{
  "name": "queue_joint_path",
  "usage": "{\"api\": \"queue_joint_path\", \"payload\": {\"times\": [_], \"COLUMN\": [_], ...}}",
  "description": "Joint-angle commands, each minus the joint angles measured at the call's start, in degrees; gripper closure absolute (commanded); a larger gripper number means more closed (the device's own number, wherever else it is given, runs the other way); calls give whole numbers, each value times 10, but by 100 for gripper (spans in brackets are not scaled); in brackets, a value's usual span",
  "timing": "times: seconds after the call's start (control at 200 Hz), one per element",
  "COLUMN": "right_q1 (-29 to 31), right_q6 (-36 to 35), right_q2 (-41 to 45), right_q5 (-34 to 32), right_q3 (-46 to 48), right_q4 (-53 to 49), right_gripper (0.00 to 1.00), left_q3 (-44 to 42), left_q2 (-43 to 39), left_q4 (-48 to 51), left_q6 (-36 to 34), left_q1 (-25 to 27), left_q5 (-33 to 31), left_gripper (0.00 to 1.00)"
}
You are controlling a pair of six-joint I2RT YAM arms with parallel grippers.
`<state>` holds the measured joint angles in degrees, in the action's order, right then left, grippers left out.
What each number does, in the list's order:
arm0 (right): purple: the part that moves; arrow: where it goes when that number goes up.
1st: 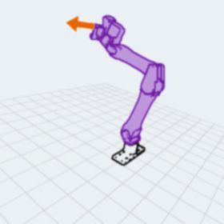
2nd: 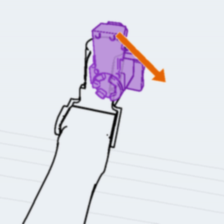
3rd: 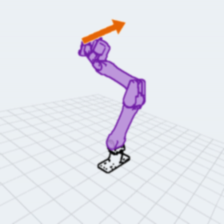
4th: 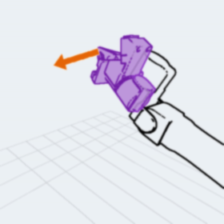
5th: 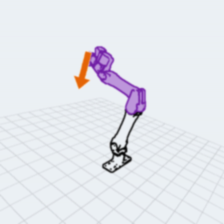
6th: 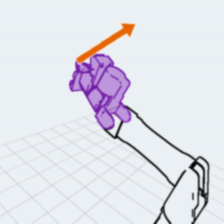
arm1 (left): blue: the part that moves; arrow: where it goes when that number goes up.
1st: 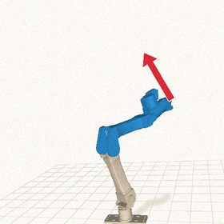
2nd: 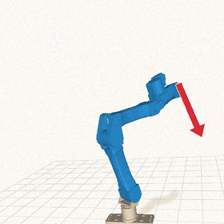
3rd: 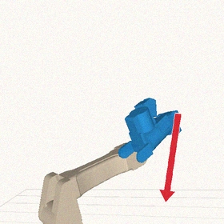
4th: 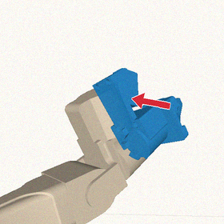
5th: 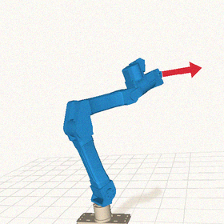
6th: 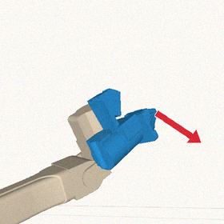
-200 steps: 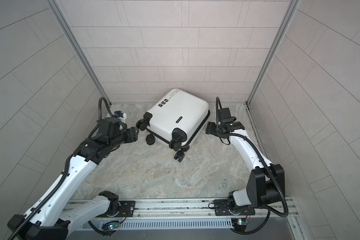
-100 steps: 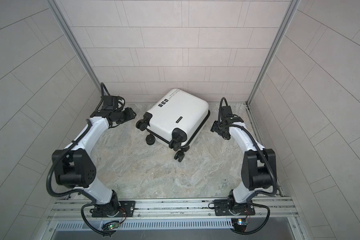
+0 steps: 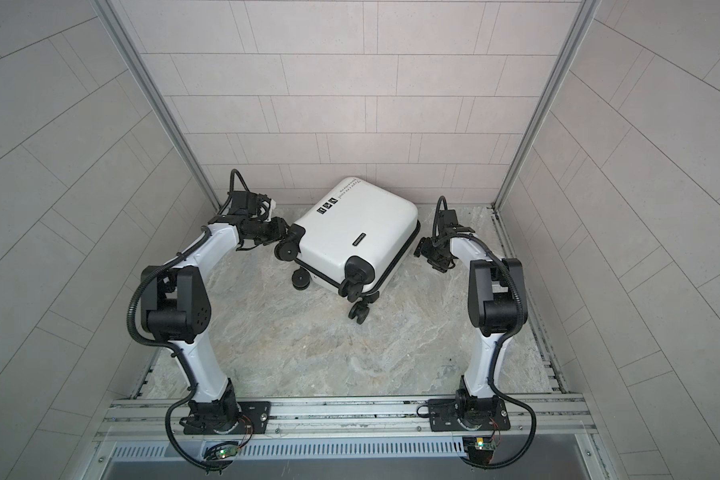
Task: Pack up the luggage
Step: 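Press both grippers against the suitcase sides to straighten it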
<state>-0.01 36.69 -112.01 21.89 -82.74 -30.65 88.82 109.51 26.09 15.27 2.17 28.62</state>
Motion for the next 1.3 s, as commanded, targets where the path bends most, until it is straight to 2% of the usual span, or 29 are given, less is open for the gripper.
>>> {"api": "queue_joint_path", "payload": {"times": [0.0,0.43,0.706,0.926,1.076,1.206,1.296], "right_q1": [8,29,37,38,21,-3,-20], "right_q6": [1,-32,-51,-61,-71,-74,-74], "right_q2": [-27,-141,-214,-229,-187,-114,-53], "right_q5": [14,37,42,21,-13,-33,-36], "right_q3": [-30,-220,-365,-422,-394,-313,-237], "right_q4": [-8,-101,-181,-219,-230,-202,-171], "right_gripper": [22,22,20,19,18,16,15], "left_q3": [-10,-103,-227,-275,-294,-302,-314], "left_q2": [6,-56,-133,-176,-223,-268,-304], "left_q4": [-13,-22,-88,-120,-100,-65,-44], "left_q6": [-19,-28,14,39,41,49,63], "left_q1": [19,49,79,92,92,91,90], "left_q5": [38,62,33,25,-11,-52,-86], "left_gripper": [53,56,57,57,55,54,48]}}
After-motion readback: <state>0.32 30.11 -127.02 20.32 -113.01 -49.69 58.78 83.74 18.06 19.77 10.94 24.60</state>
